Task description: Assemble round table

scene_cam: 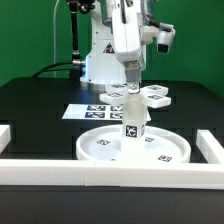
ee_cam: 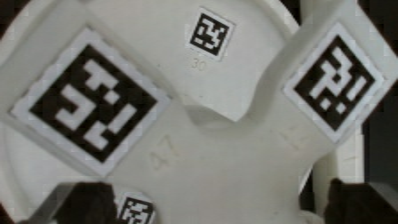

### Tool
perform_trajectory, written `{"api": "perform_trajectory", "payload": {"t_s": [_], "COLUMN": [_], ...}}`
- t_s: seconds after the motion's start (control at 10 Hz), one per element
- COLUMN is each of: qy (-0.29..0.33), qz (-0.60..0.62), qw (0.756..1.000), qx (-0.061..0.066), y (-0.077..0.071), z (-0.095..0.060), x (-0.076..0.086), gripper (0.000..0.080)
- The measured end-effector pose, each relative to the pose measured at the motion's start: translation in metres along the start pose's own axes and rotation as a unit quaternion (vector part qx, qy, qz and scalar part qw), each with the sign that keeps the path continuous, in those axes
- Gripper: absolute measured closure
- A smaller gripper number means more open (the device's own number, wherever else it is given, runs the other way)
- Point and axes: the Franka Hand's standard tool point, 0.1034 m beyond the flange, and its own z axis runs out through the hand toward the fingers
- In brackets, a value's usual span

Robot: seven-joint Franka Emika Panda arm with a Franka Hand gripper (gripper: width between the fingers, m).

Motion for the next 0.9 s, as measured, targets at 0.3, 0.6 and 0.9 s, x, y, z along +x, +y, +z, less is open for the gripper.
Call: {"api": "perform_trajectory", "payload": {"t_s": [0.3,0.6,0.9], "qy": [-0.027,-0.023,-0.017], "qz": [-0.037,-0.064,-0.295], "qw": [0.999,0.998,0.955], "qx": [0.003,-0.003,-0.039], "y": [-0.011,-0.007,0.000], "z": [-0.030,-0.024,-0.015], "x": [-0.007,-0.007,-0.019], "gripper": [0.0154,0.0150,0.0150]}}
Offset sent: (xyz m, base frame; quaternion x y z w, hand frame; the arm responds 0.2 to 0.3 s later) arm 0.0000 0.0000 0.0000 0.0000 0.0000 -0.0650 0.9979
